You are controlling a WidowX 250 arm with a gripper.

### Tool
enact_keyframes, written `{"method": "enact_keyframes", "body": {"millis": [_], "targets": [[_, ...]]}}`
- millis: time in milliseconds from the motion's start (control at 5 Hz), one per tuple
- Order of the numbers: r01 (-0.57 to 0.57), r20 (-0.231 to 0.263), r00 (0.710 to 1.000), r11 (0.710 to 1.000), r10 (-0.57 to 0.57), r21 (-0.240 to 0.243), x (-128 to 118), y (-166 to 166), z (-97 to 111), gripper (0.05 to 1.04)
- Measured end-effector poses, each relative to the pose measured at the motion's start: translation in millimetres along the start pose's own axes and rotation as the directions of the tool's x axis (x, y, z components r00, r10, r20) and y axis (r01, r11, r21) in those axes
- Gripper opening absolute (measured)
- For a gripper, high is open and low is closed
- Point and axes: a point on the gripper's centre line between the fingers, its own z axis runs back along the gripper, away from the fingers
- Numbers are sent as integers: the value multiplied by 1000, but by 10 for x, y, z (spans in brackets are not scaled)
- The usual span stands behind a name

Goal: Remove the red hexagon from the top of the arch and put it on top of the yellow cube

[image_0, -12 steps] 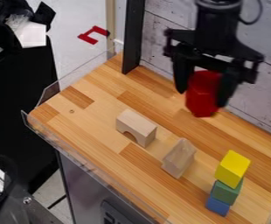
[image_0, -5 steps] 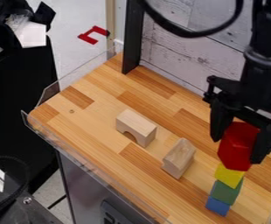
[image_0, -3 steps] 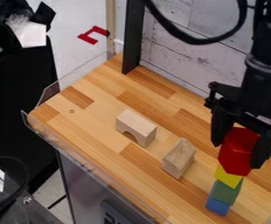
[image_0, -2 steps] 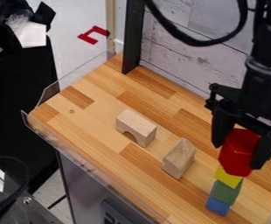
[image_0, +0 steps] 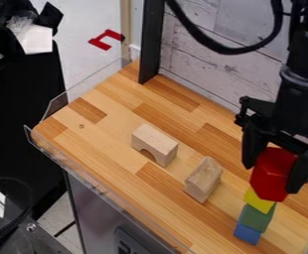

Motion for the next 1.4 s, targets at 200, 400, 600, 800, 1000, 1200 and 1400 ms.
{"method": "enact_keyframes", "body": {"millis": [200,400,600,800,1000,1200,1400], "targets": [[-6,-15,1000,1000,6,-3,13,14,-4,1002],[-18,-17,1000,1000,18,-9,14,16,-1,999],[-39,-9,999,999,39,-16,36,46,-2,999],[-53,38,998,998,55,-36,22,78,140,999],[-71,116,990,996,76,-46,-17,154,456,999],[-103,152,982,993,112,-63,-24,286,617,999],[-137,177,974,990,142,-37,17,487,637,999]]}}
